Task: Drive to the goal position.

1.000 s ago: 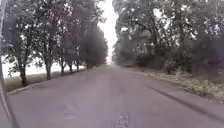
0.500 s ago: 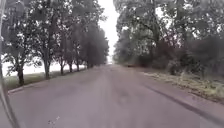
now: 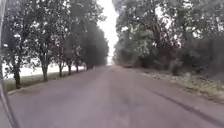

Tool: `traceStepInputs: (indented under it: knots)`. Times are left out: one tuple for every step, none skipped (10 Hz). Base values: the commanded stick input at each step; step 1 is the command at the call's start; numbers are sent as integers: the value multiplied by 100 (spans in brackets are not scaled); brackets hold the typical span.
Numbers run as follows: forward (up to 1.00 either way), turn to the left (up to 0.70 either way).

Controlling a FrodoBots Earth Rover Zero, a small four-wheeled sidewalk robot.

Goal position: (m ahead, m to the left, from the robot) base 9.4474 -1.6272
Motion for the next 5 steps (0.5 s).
traceStepInputs:
  knots:
    - [70,0]
    - [70,0]
    - [70,0]
    - [70,0]
    - [70,0]
